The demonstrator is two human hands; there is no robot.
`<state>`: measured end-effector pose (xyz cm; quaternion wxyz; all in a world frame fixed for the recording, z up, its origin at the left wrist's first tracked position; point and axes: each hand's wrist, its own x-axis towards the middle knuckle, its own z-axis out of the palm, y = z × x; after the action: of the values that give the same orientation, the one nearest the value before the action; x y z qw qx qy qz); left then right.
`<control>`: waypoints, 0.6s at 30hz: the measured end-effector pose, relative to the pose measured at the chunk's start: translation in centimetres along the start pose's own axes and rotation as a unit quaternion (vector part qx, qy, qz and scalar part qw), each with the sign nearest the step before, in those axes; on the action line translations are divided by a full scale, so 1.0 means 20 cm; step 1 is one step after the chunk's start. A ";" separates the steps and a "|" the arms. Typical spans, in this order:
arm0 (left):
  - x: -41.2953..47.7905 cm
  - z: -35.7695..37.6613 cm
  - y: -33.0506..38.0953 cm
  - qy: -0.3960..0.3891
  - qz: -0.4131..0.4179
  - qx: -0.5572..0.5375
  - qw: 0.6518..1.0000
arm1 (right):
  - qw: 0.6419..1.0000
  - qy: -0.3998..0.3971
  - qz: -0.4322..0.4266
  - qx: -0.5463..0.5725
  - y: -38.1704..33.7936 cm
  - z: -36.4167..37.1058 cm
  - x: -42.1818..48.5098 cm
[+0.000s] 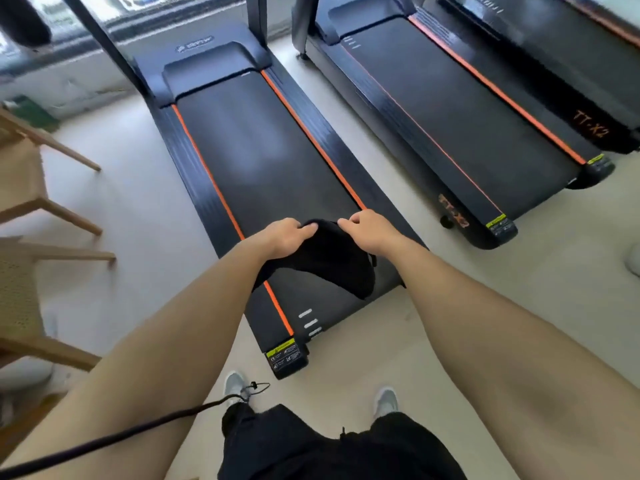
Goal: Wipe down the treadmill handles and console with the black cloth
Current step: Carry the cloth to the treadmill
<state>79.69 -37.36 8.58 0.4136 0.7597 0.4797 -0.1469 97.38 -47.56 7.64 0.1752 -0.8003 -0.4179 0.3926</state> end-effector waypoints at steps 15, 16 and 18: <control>0.06 -0.01 0.37 0.219 -0.070 -0.101 0.968 | 0.986 -0.042 -0.159 -0.023 -0.02 -0.54 0.22; 0.08 -0.04 0.40 0.232 -0.076 -0.104 0.964 | 0.984 -0.053 -0.171 -0.021 -0.04 -0.57 0.25; 0.13 -0.13 0.47 0.254 -0.086 -0.110 0.957 | 0.977 -0.081 -0.200 -0.010 -0.09 -0.65 0.35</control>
<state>88.39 -35.61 13.21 0.3453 0.6775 0.6457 0.0694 108.93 -40.30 13.56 0.2075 -0.6683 -0.5860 0.4085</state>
